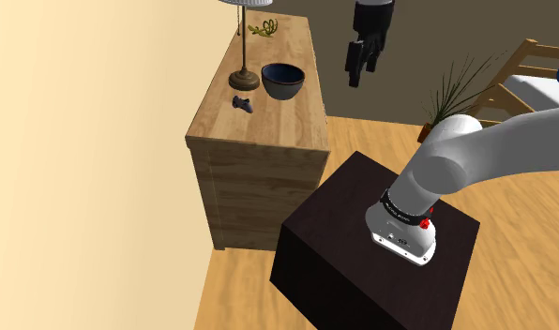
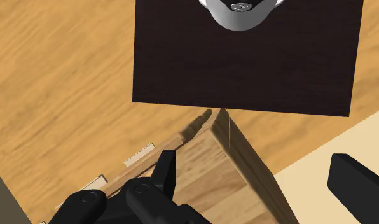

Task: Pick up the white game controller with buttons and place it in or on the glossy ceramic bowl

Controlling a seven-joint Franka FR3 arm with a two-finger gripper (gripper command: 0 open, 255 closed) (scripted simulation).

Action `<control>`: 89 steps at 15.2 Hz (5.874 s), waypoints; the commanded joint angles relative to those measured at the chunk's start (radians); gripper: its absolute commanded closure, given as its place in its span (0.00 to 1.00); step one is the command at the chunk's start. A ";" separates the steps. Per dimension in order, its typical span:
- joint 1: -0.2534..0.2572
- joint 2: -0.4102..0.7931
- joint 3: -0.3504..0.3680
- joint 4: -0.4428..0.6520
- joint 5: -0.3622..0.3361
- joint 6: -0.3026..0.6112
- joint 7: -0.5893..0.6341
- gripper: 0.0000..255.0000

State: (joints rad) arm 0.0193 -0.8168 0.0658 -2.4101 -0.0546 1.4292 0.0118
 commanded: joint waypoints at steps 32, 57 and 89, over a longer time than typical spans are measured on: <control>0.012 1.050 -0.038 0.475 0.038 0.770 -0.166 0.00; 0.014 1.281 -0.030 0.639 0.046 0.863 -0.189 1.00; 0.009 1.528 0.003 1.025 0.123 0.519 -0.165 1.00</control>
State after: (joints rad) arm 0.0281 0.7111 0.0685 -1.3849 0.0684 1.9485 -0.1529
